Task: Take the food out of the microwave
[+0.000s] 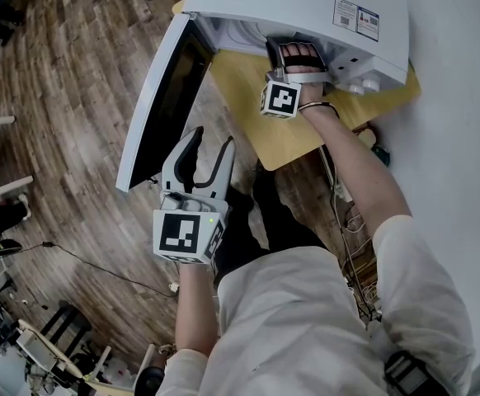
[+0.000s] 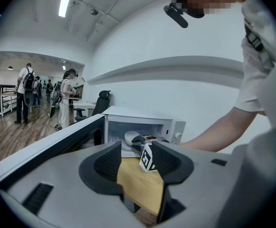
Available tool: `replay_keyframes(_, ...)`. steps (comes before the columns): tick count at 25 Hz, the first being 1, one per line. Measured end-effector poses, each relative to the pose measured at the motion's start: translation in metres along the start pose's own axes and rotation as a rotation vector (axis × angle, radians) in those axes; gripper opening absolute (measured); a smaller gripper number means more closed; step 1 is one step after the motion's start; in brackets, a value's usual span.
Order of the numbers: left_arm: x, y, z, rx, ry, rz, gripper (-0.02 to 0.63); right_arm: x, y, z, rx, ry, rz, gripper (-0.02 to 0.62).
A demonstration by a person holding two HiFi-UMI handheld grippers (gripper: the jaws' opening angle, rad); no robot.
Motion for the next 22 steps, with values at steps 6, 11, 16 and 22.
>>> replay_keyframes(6,0.004,0.001,0.005,-0.006,-0.004,0.008,0.186,0.002,0.013,0.008,0.001,-0.011,0.017,0.072)
replay_keyframes(11,0.01,0.006,0.008,-0.025,-0.013,0.015,0.186,0.006,0.031,0.012,0.009,-0.024,0.024,0.071)
replay_keyframes(16,0.014,0.015,0.007,-0.054,-0.019,0.017,0.186,0.01,0.053,0.013,0.017,-0.046,0.018,0.069)
replay_keyframes(22,0.017,0.027,0.006,-0.103,-0.033,0.016,0.186,0.017,0.084,0.009,0.036,-0.072,-0.005,0.067)
Point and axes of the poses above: the fingertips, and each gripper's own axes: y backward along the fingers, z to its right, x out of its top, the point moved 7 cm from there along y, backward along the fingers, and after that the axes turned 4 degrees about y, right-handed, at the moved point
